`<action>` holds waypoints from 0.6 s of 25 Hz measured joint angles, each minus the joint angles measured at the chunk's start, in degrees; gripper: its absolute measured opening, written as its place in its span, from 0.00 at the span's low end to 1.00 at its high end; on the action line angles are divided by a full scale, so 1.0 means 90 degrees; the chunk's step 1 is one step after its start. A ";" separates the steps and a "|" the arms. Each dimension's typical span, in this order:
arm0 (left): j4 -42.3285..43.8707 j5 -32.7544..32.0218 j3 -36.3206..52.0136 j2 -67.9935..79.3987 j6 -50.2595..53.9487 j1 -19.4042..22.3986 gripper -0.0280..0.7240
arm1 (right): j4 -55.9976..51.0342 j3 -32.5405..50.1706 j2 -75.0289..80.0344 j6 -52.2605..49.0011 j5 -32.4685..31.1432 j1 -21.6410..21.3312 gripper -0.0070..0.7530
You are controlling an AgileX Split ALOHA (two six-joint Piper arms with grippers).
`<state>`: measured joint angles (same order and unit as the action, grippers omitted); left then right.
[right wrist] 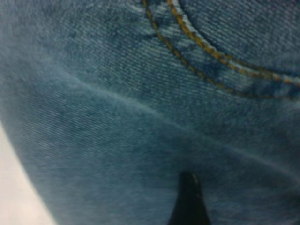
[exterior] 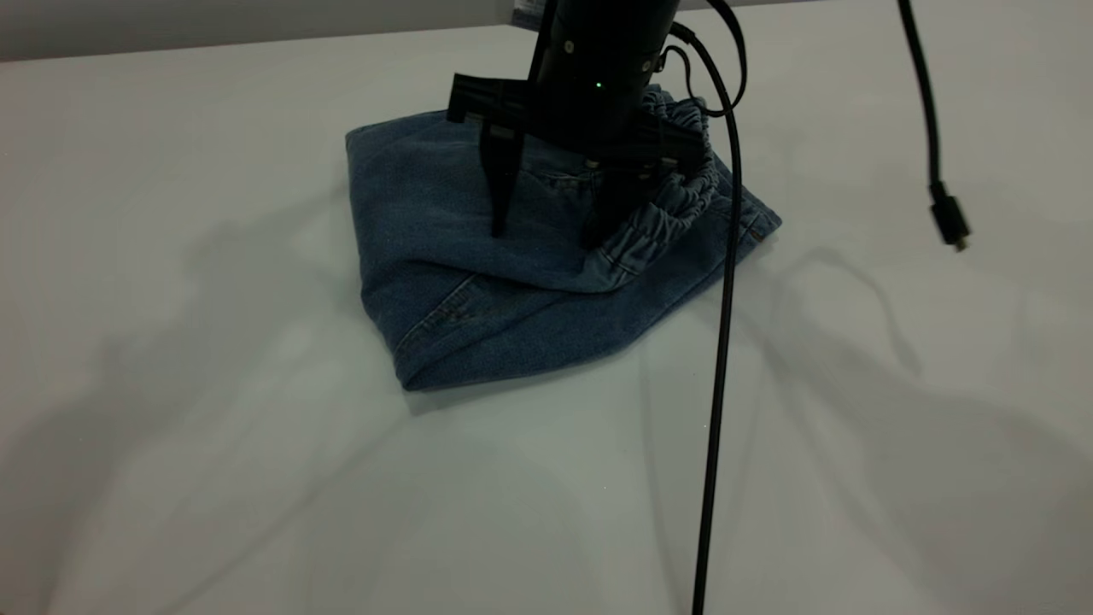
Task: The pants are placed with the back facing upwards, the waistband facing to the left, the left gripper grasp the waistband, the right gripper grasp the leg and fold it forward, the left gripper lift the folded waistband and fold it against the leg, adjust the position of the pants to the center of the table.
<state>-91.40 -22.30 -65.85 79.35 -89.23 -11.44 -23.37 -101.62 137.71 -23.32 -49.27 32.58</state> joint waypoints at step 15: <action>-0.0010 -0.0172 0.0005 0.0000 0.0000 0.0000 0.74 | -0.0558 -0.0004 -0.0807 0.2728 -0.0083 0.0029 0.61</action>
<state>-91.50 -23.85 -65.80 79.35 -89.23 -11.44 -28.39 -101.65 130.45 1.23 -50.01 32.84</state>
